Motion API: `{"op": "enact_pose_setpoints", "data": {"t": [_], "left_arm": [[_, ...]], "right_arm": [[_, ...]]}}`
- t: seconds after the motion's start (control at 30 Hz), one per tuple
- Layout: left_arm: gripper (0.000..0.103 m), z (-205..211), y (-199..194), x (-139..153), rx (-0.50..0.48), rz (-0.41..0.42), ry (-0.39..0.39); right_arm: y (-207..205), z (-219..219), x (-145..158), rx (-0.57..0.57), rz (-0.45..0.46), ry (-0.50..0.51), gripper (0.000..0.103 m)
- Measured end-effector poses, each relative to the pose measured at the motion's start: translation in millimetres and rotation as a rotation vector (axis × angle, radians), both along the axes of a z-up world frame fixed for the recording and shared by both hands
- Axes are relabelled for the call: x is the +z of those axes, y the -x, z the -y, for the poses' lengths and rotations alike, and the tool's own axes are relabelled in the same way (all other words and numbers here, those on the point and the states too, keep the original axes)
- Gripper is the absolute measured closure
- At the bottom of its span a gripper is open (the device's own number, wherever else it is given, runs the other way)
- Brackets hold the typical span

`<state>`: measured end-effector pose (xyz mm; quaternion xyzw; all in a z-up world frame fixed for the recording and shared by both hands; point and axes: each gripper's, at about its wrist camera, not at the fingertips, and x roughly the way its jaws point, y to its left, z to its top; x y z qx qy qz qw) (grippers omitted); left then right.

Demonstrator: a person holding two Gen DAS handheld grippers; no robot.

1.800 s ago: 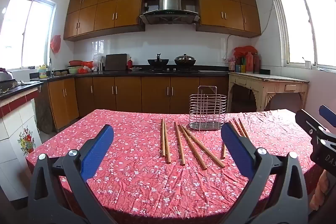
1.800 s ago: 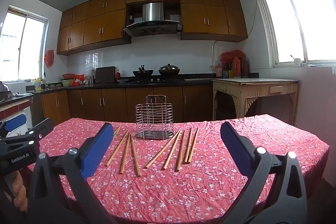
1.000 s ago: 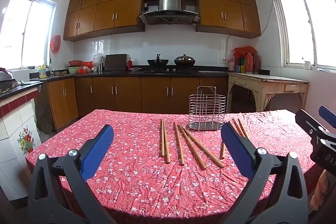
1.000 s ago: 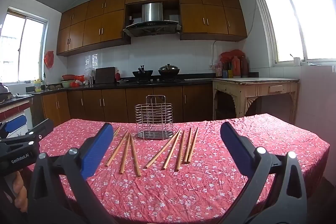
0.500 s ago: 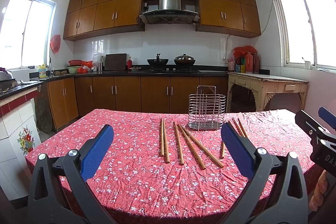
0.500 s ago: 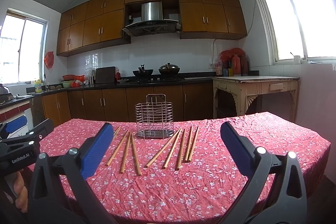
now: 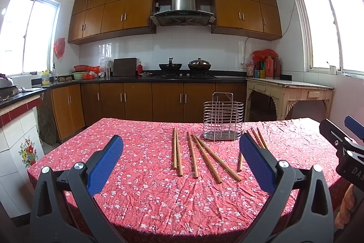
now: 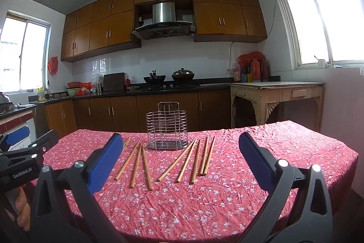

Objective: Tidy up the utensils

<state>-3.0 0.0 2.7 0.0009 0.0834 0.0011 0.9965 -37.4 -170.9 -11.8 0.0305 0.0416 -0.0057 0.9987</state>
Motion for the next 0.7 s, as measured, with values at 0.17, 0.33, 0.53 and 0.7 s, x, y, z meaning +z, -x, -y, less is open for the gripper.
{"op": "enact_pose_setpoints", "data": {"t": [0.17, 0.33, 0.53, 0.7], "left_arm": [[0.002, 4.4, -2.4, -3.5, -0.001, -0.001, 0.0], [0.002, 11.5, -4.7, -14.3, -0.002, -0.005, 0.001], [0.002, 10.9, -5.1, -13.4, -0.001, -0.006, 0.0], [0.002, 11.6, -5.0, -14.3, -0.002, -0.006, 0.001]], "right_arm": [[0.6, 0.3, -0.3, 0.0, -0.001, -0.002, 0.004], [0.1, 0.4, -1.2, 0.0, -0.002, -0.003, 0.004], [0.2, 0.7, -1.1, 0.0, -0.002, -0.004, 0.004], [0.0, 0.7, -1.0, 0.001, -0.003, -0.004, 0.004]]}}
